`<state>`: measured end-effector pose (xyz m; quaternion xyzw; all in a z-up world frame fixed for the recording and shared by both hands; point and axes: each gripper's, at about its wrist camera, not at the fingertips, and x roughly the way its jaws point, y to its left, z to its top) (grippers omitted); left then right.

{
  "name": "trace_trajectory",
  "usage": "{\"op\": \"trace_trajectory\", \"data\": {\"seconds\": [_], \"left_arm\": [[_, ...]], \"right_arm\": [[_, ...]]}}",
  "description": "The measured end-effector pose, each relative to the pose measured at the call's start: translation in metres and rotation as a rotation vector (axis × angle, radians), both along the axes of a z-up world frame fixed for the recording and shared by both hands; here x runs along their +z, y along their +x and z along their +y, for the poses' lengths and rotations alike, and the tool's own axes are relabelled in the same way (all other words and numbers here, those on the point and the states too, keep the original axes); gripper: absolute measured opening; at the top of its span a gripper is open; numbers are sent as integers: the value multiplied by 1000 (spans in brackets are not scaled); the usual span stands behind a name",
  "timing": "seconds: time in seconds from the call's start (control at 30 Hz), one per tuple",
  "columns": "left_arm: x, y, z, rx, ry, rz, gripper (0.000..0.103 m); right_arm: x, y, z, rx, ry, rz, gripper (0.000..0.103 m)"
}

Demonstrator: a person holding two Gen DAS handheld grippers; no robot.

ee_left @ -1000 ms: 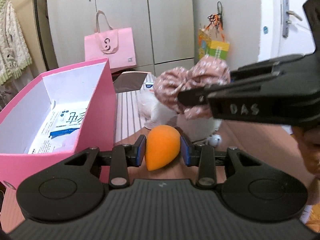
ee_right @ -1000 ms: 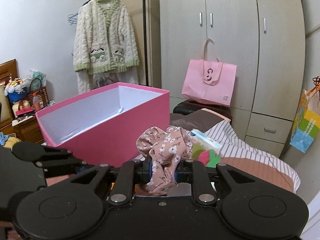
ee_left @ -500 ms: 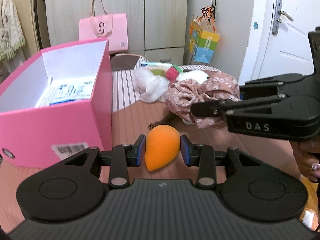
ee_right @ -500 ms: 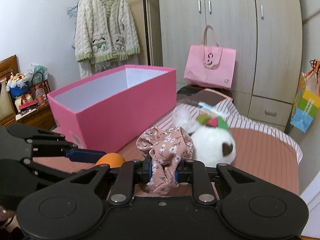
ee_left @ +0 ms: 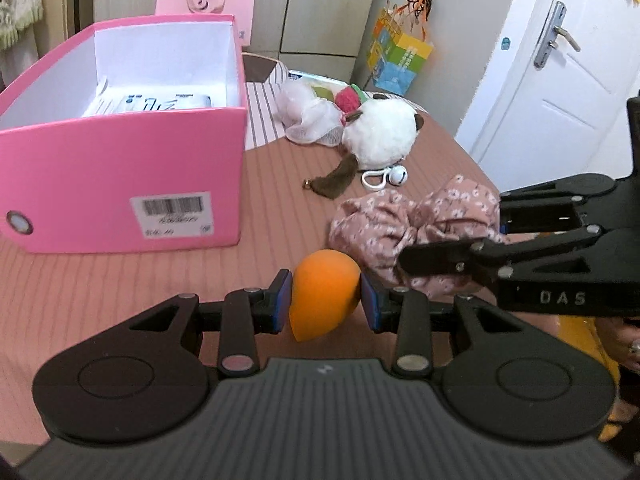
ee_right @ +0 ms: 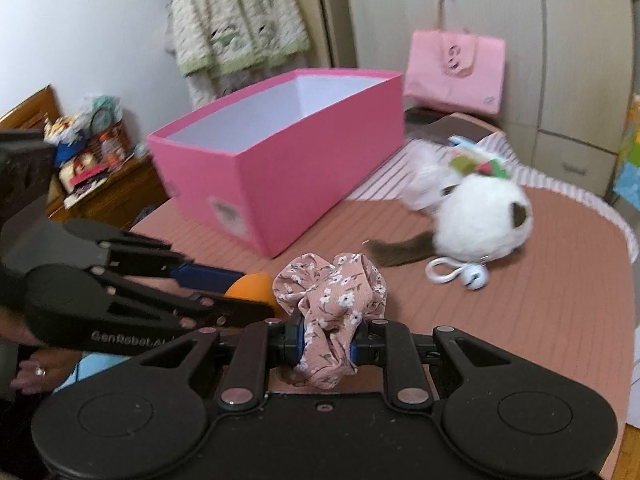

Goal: Organize soft objects
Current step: 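Lift the sponge with the left gripper while the right gripper carries the scrunchie toward the box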

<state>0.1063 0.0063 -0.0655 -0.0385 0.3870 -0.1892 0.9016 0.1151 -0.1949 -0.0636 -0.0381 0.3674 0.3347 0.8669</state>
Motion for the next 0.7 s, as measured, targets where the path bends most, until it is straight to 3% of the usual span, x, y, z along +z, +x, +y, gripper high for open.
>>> {"op": "trace_trajectory", "data": {"seconds": [0.33, 0.53, 0.7], "left_arm": [[37, -22, 51, 24, -1, -54, 36], [61, -15, 75, 5, 12, -97, 36], [87, 0, 91, 0, 46, -173, 36]], "right_arm": [[28, -11, 34, 144, 63, 37, 23], [47, -4, 56, 167, 103, 6, 23], [70, 7, 75, 170, 117, -70, 23]]}}
